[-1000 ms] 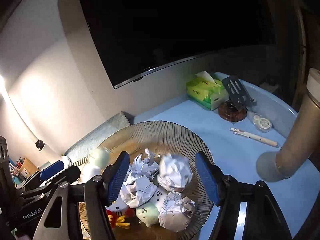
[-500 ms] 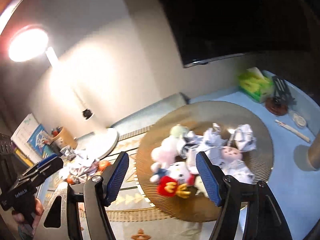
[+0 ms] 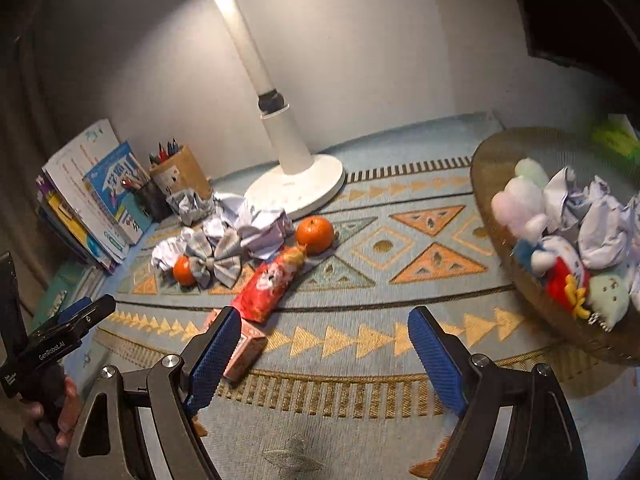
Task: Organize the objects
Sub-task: 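Move both open tools back toward the remaining items on the rug, then grasp a paper ball with left tool while right tool grasps the red snack bag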
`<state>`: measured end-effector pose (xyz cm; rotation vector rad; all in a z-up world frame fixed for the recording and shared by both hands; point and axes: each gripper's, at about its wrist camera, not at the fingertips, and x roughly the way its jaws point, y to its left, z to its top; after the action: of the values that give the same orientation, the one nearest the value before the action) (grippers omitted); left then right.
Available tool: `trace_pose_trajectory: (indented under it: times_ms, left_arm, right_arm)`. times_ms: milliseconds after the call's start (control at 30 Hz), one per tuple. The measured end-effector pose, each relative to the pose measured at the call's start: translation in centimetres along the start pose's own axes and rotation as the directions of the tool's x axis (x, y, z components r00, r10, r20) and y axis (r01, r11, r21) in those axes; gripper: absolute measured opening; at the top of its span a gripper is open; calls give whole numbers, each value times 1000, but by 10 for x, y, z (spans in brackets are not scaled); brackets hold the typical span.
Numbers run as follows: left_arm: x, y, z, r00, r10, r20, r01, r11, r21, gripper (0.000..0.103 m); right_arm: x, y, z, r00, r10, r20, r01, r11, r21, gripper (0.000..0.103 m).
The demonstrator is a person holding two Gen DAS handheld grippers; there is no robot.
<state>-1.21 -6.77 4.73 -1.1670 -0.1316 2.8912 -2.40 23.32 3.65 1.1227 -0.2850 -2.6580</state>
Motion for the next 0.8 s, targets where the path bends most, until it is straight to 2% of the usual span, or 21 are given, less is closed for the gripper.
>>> trace_pose_trajectory:
  times_ms: [100,167,267,367,433,633,700,800]
  left_arm:
    - [10,7,-11,1000,19,-8,-19,1000,-23,96]
    - [16,9,-11,999,17,-33,-18,999,-37,96]
    - [10,8,-12,1000,13,-11,-13,999,-33,96]
    - [-1,6,-16,999,27,18,-27,1000,-9,97]
    - [-11,9,-24,999,39,23,-39,999,7,97]
    - [-51,44,-49,998,56,11,-56,998,6,96]
    - [-61,57,-41,998,54,8,-54,999,-2,96]
    - [-68,61,-8,996,59,59,-60,998,11,96]
  right_arm:
    - [14,0,-6,999,-29,-29,29,999,-13,84]
    - [14,0,-5,999,-32,-15,32,999,-15,84]
    - [21,-3,-5,998,-34,-48,34,999,-8,85]
    - [16,-5,-5,998,-50,-32,51,999,12,85]
    - [15,-4,-8,997,-61,-53,62,998,24,85]
    - [6,12,-22,985,26,-171,-12,996,87,85]
    - [-2,24,-18,983,42,-177,-30,997,67,85]
    - [-11,46,0,992,19,-125,-21,1000,-13,85]
